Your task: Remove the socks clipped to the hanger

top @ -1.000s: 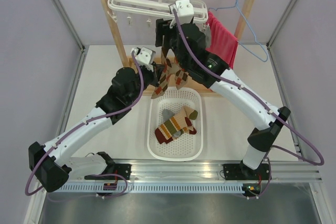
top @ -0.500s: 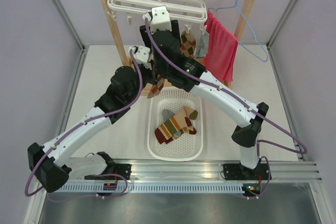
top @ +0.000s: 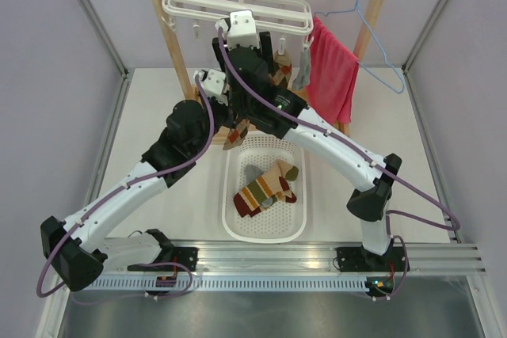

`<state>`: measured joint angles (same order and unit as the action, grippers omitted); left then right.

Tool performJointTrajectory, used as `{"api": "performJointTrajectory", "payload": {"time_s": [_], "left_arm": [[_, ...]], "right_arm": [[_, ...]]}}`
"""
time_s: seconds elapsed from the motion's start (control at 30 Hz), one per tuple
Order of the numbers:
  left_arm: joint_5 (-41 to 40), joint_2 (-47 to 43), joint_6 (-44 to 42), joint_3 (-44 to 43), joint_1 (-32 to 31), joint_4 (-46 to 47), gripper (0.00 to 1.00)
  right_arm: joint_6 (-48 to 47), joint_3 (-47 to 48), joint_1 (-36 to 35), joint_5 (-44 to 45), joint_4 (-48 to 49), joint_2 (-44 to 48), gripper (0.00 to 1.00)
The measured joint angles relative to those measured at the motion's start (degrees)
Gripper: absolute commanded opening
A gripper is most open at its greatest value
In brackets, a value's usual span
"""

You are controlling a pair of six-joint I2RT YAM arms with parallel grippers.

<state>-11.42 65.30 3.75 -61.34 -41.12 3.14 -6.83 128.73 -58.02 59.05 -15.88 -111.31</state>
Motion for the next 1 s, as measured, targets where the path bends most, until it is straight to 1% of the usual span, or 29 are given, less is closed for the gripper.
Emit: {"api": "performJointTrajectory", "payload": {"time_s": [0.17, 0.37, 0.5, 0.7, 0.83, 0.93, 0.97, 1.0], "left_arm": [[-0.5, -0.1, 0.0, 0.0, 0.0, -0.2, 0.02], [-2.0, -0.6, 0.2, 0.0, 0.9, -0.5, 0.02], [-2.0, -1.2, 0.8, 0.0, 0.9, -0.4, 0.02], [-2.0, -1.6, 1.9, 0.0, 1.3, -0.3, 0.02], [-1.8, -1.6, 2.2, 0.0, 1.3, -0.1, 0.02], [-1.6, -1.6, 2.4, 0.0, 1.3, 0.1, 0.02], [-1.5, -1.6, 2.4, -0.1, 1.3, 0.1, 0.02], [-1.5, -1.6, 2.4, -0.1, 1.3, 0.1, 0.02]], "right_arm": [[0.1, 0.2, 0.0, 1.6, 0.0, -0.7, 0.72], [-0.4, 3.6, 0.1, 4.0, 0.2, -3.7, 0.68], [-1.8, 5.6, 0.5, 5.6, 1.7, -5.8, 0.65], [-5.2, 6.1, 0.7, 7.7, 4.6, -7.8, 0.6], [-7.7, 6.1, 0.7, 9.3, 7.8, -7.9, 0.54], [-9.9, 6.1, 0.7, 10.7, 10.4, -8.0, 0.45], [-10.4, 6.1, 0.7, 11.0, 11.1, -8.1, 0.4], [-11.1, 6.1, 0.7, 11.4, 11.9, -8.2, 0.37]]}}
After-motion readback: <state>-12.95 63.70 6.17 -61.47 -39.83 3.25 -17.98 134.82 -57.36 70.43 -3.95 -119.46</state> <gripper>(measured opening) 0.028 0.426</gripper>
